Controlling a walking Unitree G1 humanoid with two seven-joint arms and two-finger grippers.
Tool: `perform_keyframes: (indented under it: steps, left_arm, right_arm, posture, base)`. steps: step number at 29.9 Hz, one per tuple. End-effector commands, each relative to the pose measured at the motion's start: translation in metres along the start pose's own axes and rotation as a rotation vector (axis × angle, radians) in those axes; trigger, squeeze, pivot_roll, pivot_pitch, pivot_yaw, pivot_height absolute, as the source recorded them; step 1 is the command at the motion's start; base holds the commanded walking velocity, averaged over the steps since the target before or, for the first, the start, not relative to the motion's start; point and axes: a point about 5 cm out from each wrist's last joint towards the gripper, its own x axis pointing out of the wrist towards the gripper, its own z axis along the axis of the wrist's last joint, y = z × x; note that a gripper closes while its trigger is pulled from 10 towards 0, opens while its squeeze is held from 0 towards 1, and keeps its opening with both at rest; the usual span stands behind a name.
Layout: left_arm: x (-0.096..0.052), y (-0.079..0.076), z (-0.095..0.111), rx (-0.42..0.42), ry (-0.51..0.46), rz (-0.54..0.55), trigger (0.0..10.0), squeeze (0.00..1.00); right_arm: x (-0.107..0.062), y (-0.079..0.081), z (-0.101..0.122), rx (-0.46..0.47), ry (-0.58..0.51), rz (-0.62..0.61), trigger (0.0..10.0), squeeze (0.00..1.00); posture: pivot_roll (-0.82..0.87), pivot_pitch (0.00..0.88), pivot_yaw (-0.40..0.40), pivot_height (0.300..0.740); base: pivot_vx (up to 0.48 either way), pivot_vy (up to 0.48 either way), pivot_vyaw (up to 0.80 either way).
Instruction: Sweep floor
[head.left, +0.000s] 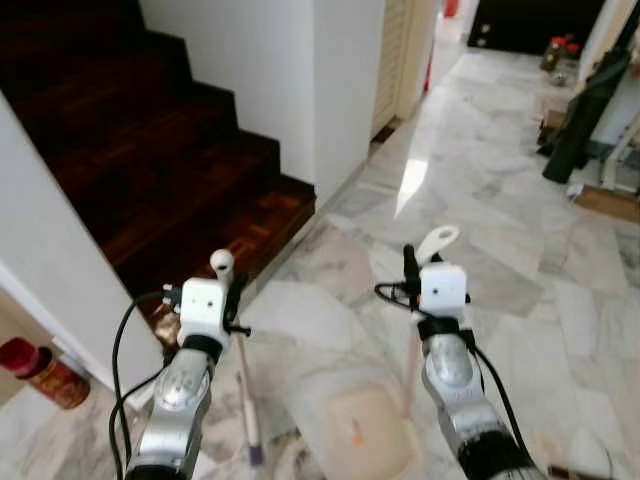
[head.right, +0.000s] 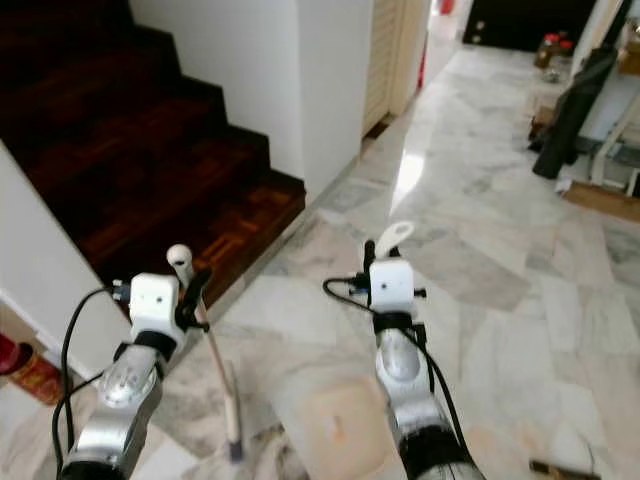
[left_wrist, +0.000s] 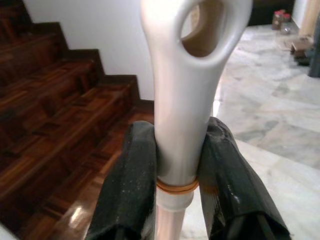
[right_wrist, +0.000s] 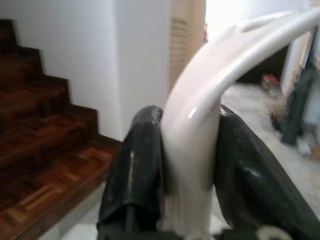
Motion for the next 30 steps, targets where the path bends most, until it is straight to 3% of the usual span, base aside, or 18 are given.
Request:
perform_keyframes:
  steps: [1, 30]
  left_arm:
    - [0.0037, 0.006, 0.0114, 0.009, -0.052, 0.011, 10.0, 0.0]
    - [0.0026, 0.0064, 0.0091, 0.017, -0.043, -0.003, 10.0, 0.0]
  right_arm:
    - [0.0071, 0.0017, 0.0117, -0.011, -0.055, 0.014, 10.0, 0.0]
    - [0.0068, 0.0035, 0.0105, 0.0, -0.05, 0.014, 10.0, 0.0]
  posture:
    - [0.08, 0.007, 0.041, 0.74]
    - [0.08, 0.0, 0.048, 0.74]
  base:
    - [0.289, 0.0, 0.0]
    - [0.288, 0.0, 0.0]
